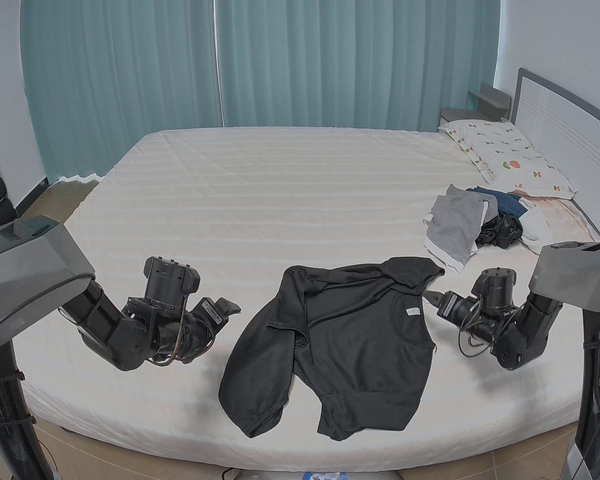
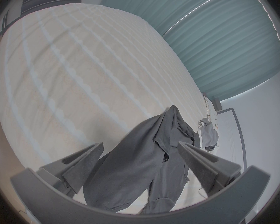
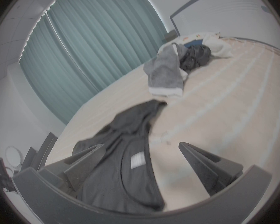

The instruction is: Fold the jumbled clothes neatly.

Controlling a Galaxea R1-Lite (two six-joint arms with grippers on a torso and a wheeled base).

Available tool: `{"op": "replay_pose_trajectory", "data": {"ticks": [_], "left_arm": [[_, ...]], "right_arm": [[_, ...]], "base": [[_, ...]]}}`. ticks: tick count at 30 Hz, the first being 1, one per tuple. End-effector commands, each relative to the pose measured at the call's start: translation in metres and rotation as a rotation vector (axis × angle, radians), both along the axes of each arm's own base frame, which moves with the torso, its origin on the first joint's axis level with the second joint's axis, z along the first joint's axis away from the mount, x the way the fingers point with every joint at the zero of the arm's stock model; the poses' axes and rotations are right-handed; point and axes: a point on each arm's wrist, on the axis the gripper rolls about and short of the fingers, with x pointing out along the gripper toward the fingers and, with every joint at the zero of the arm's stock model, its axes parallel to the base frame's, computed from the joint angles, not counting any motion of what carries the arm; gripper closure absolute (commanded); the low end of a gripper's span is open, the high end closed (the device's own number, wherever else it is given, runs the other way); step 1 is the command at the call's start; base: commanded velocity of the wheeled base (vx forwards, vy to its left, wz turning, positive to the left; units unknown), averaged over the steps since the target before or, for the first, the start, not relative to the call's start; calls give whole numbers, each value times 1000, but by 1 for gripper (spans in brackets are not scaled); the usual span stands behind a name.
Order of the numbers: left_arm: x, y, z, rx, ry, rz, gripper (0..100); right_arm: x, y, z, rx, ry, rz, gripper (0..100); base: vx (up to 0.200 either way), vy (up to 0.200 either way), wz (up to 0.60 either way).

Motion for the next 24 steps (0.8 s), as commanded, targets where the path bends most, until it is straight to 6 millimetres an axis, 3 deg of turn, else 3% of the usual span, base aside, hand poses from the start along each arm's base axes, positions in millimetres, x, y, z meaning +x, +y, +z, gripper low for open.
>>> {"op": "replay_pose_trajectory", "data": {"ticks": [1, 8, 17, 23, 24], "left_arm": [[-34, 3, -12, -13, 11, -12, 0], [-46, 8, -19, -27, 25, 0, 0], [-47, 8, -25, -27, 32, 1, 0], [-46, 8, -27, -33, 40, 9, 0], [-46, 8, -27, -32, 40, 10, 0]], "right_arm": [[-76, 3, 2, 51, 127, 146, 0], [-116, 20, -14, 37, 213, 243, 0], [-129, 46, -40, -23, 241, 315, 0], [-128, 47, -43, -44, 248, 303, 0], [-129, 46, -44, -45, 253, 303, 100]], "base": [[0, 0, 0], [0, 0, 0], [0, 0, 0], [0, 0, 0], [0, 0, 0]]}}
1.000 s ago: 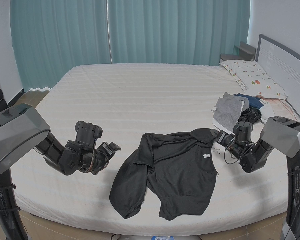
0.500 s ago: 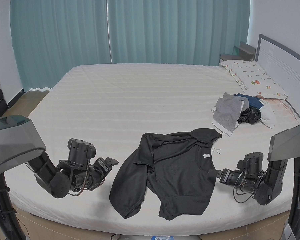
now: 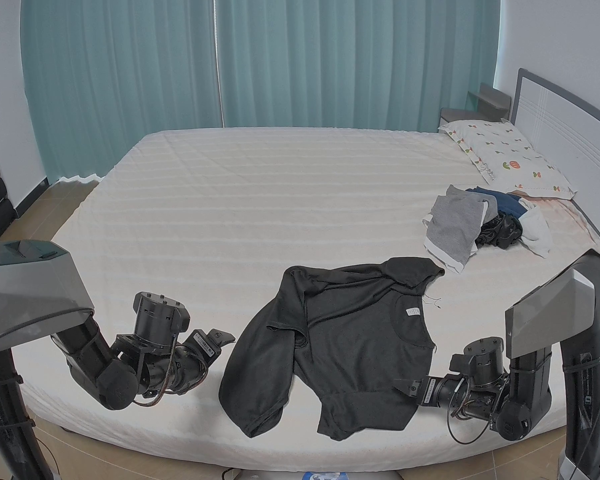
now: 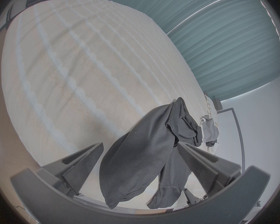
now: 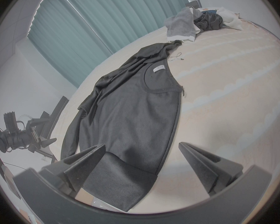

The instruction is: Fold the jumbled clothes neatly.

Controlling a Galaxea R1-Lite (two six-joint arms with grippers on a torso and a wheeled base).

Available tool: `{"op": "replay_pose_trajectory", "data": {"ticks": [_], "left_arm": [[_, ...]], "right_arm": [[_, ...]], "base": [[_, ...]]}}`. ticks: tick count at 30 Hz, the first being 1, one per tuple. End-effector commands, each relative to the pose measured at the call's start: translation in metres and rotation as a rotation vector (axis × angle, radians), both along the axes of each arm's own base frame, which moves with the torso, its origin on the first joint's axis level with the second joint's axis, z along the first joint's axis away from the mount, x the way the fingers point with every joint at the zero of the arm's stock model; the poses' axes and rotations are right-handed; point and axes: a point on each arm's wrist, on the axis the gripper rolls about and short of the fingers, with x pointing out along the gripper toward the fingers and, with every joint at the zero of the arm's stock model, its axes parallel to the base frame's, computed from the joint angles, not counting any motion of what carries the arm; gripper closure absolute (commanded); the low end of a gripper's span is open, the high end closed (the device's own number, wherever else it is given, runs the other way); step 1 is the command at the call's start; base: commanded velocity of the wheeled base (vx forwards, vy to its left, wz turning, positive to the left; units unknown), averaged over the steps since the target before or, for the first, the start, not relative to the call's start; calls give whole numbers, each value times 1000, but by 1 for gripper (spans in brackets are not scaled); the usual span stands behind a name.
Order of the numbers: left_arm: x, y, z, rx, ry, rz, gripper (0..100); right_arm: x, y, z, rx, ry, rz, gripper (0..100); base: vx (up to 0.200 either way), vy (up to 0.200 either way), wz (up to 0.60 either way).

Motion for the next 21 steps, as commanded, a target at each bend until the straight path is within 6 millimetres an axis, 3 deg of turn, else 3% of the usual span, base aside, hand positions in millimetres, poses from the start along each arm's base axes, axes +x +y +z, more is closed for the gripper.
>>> {"op": "replay_pose_trajectory", "data": {"ticks": [1, 6, 15, 21], "left_arm": [[0, 0, -3, 4, 9, 1, 0], [-1, 0, -3, 4, 11, 0, 0], [-2, -1, -4, 5, 14, -4, 0], [-4, -3, -4, 8, 18, -14, 0]], "right_arm": [[-2, 0, -8, -13, 26, 4, 100], [-1, -1, -6, -11, 16, -7, 100], [1, -31, 4, -49, -18, -147, 100], [-5, -59, 31, -28, -62, -210, 100]], "base": [[0, 0, 0], [0, 0, 0], [0, 0, 0], [0, 0, 0]]}}
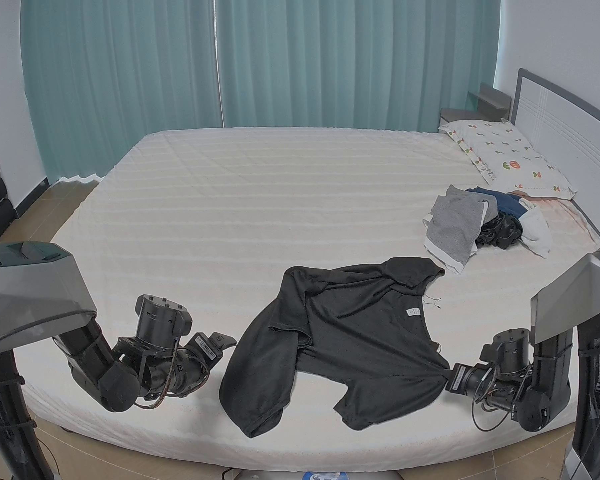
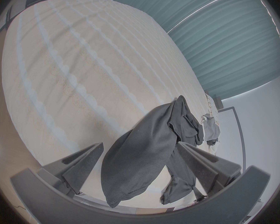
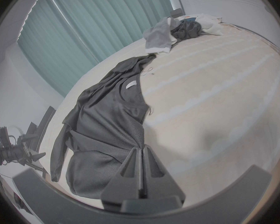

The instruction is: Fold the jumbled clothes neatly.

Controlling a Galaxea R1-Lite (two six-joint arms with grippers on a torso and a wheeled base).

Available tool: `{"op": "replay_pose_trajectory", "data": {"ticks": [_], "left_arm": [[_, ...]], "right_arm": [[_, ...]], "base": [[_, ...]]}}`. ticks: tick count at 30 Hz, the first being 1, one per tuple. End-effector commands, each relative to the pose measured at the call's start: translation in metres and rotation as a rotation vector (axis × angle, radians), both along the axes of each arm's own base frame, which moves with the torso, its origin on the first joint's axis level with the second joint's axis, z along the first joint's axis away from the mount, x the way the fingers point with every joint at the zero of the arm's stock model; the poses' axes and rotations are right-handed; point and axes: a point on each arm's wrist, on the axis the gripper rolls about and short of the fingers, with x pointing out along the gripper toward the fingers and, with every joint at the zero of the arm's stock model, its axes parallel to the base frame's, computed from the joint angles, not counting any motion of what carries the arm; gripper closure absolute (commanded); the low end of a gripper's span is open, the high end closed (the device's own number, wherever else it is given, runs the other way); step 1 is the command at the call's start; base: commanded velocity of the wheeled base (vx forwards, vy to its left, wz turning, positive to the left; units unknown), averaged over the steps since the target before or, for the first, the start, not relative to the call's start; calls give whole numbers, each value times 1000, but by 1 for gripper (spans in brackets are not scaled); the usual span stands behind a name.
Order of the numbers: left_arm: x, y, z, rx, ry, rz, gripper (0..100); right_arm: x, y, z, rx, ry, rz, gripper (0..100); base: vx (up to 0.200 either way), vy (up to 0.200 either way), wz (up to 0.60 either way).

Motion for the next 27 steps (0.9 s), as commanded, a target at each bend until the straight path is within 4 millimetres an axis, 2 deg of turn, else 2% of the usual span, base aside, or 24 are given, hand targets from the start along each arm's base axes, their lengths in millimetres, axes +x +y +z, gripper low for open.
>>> {"op": "replay_pose_trajectory", "data": {"ticks": [1, 6, 7, 9, 10, 16, 20, 21, 27], "left_arm": [[-3, -3, -2, 4, 8, -12, 0], [-7, -8, -3, 8, 16, -35, 0], [-9, -10, -3, 9, 17, -42, 0], [-9, -10, -3, 9, 17, -44, 0], [-9, -10, -3, 9, 17, -44, 0], [-11, -12, -3, 9, 19, -53, 0], [-12, -18, -3, 11, 13, -72, 0], [-12, -18, -3, 10, 12, -74, 0], [3, -26, 9, -16, -52, -70, 0]], "right_arm": [[-6, -24, 26, 25, -56, -43, 100], [-5, -47, 32, 13, -78, -58, 100], [-3, -57, 30, -3, -78, -75, 100], [-2, -60, 29, -6, -79, -82, 100], [1, -68, 24, -12, -69, -94, 100], [17, -74, 13, -15, -86, -103, 100], [18, -72, 7, -25, -69, -87, 100], [18, -71, 7, -30, -70, -80, 0], [15, -71, 19, -27, -102, -77, 0]], "base": [[0, 0, 0], [0, 0, 0], [0, 0, 0], [0, 0, 0], [0, 0, 0], [0, 0, 0], [0, 0, 0], [0, 0, 0], [0, 0, 0]]}}
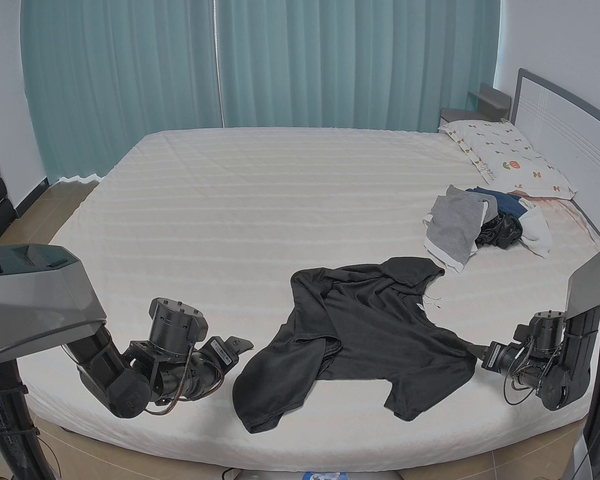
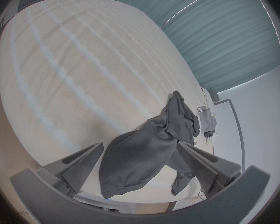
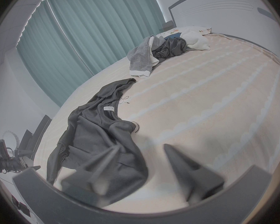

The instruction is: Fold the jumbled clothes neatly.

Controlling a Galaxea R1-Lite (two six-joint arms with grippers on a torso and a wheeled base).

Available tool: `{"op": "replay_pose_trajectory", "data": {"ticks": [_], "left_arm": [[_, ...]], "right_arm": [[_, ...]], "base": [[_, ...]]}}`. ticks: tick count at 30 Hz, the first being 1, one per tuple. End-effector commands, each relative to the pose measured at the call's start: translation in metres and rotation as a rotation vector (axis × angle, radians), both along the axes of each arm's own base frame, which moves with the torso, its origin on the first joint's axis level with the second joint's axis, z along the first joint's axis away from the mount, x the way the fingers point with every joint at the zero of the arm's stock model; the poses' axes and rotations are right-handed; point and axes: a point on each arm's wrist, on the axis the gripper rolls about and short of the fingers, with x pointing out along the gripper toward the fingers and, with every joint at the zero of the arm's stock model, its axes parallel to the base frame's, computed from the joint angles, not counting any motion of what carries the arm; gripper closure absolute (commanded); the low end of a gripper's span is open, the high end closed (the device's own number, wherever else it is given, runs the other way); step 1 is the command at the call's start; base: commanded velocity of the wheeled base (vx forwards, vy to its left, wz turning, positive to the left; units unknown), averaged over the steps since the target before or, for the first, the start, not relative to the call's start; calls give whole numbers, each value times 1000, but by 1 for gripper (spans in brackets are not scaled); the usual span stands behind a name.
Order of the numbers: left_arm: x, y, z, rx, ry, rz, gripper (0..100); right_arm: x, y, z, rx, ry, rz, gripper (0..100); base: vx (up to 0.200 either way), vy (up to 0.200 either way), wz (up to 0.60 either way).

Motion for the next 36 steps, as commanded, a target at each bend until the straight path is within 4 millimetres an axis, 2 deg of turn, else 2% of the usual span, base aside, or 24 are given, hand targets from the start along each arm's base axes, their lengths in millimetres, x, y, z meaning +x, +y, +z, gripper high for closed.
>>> {"op": "replay_pose_trajectory", "data": {"ticks": [1, 3, 4, 7, 8, 12, 14, 17, 24, 31, 32, 36], "left_arm": [[14, -8, 9, -23, -51, 1, 0], [19, -10, 12, -31, -70, 2, 0], [31, -16, 13, -34, -97, 0, 0], [43, -24, 15, -35, -134, -17, 0], [52, -32, 13, -24, -136, -32, 0], [69, -51, 2, 21, -107, -47, 0], [74, -54, 1, 40, -106, -28, 0], [75, -58, 2, 38, -105, -30, 0], [70, -63, -3, 48, -91, -39, 0], [67, -61, -2, 51, -87, -36, 0], [66, -60, -4, 56, -81, -38, 0], [66, -60, -4, 56, -81, -38, 0]], "right_arm": [[-5, 0, 12, 11, -29, -3, 0], [-8, 1, 16, 16, -31, -4, 0], [-15, 3, 23, 38, -32, -9, 0], [-26, 10, 33, 75, -35, -6, 0], [-35, 12, 40, 105, -33, -13, 0], [-50, 10, 46, 120, -10, -32, 0], [-50, 9, 47, 128, -14, -49, 0], [-50, 4, 49, 143, -21, -88, 0], [-51, 6, 50, 126, -22, -148, 0], [-52, -7, 48, 133, -6, -273, 0], [-56, -12, 44, 131, 38, -306, 0], [-57, -15, 46, 128, 39, -311, 0]], "base": [[0, 0, 0], [0, 0, 0], [0, 0, 0], [0, 0, 0], [0, 0, 0], [0, 0, 0], [0, 0, 0], [0, 0, 0], [0, 0, 0], [0, 0, 0], [0, 0, 0], [0, 0, 0]]}}
